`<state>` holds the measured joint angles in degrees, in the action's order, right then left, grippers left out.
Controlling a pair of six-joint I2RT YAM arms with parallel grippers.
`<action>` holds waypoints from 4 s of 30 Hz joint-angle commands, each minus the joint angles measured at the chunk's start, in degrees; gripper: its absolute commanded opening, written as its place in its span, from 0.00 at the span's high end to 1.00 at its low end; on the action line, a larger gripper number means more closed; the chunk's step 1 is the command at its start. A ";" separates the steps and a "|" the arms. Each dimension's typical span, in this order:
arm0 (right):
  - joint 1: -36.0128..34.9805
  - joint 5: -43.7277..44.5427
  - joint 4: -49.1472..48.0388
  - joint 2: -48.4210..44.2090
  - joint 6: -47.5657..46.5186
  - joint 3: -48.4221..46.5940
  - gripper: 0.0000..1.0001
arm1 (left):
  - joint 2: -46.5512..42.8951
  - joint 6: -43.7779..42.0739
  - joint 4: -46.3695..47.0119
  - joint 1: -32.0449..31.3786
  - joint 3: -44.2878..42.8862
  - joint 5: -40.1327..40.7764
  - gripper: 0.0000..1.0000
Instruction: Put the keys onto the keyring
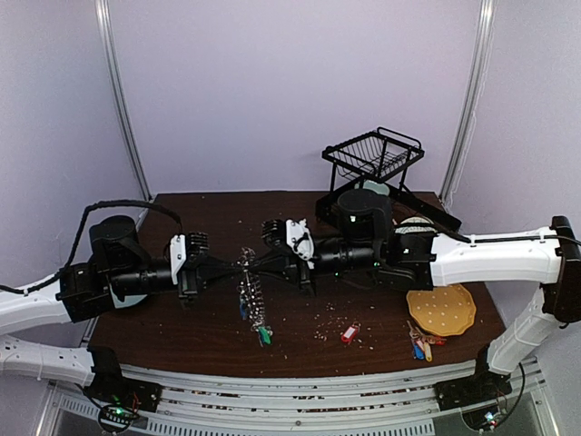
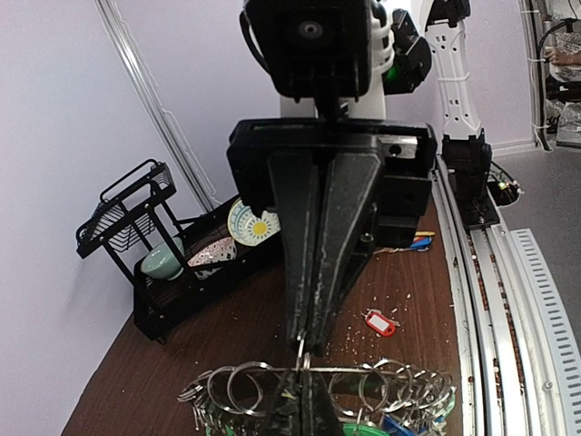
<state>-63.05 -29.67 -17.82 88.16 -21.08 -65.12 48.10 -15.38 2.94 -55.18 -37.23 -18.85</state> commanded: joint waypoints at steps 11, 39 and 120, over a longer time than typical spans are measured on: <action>-0.48 -0.87 -8.33 -3.78 4.03 1.19 1.00 | 0.51 1.52 5.89 -0.02 -1.74 3.16 0.84; -1.36 0.49 -4.12 -3.33 0.75 0.04 1.00 | 1.70 3.56 9.65 -0.02 -1.88 -0.57 1.00; 25.96 -7.14 34.32 6.06 30.44 20.40 1.00 | 3.15 -6.77 4.03 1.30 1.19 0.08 1.00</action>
<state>-37.23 -34.96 17.17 94.17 8.97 -45.43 51.99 -21.98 1.58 -54.30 -35.99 -18.22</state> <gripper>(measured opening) 0.005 0.006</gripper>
